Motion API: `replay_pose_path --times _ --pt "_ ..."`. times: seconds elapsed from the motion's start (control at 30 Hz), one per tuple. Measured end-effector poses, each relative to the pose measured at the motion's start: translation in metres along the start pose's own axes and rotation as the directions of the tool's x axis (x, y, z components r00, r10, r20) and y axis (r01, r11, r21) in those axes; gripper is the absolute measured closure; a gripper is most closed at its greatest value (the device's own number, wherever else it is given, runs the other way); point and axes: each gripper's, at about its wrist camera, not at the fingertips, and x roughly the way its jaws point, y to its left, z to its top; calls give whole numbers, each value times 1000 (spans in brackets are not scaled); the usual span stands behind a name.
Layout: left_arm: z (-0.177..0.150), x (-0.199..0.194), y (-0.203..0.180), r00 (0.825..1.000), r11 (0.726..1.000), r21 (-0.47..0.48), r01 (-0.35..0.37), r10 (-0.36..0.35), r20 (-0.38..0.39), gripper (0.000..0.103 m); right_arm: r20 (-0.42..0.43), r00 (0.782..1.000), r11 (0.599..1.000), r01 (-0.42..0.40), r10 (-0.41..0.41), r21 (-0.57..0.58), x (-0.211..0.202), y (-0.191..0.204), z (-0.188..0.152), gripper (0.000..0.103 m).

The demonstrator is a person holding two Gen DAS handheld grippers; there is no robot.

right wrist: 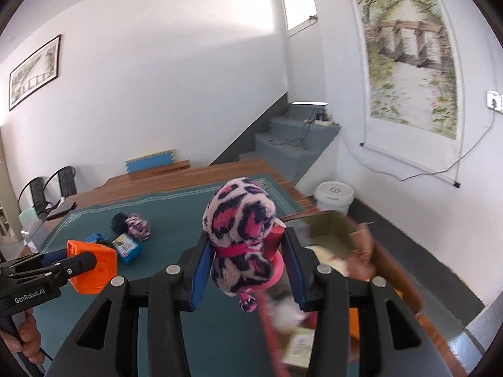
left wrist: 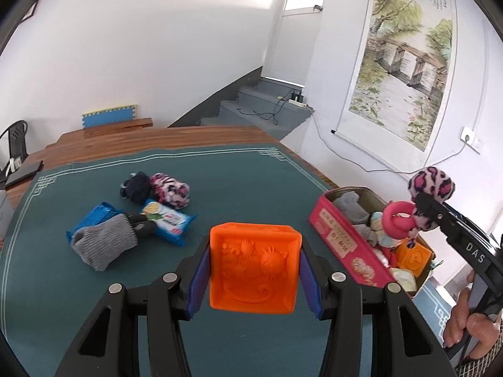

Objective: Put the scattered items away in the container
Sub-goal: 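Carry the leopard plush into the tin and open the right gripper while the left carries the block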

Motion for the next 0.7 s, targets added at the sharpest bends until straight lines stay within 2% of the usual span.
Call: replay_pose_path --times 0.27,0.5,0.63,0.7 --pt "10 23 -51 997 997 35 74 -73 -25 50 4 993 990 121 -121 75 -16 -79 0 56" --pt "26 61 -107 983 982 60 178 -175 -61 50 -41 995 989 100 -96 109 -7 -112 1 56" --pt "30 84 -132 971 972 60 227 -221 -88 50 -83 994 992 75 -66 102 22 -117 20 56" --pt "30 94 -141 971 972 69 225 -218 -96 50 -119 992 994 49 -37 98 43 -117 31 56"
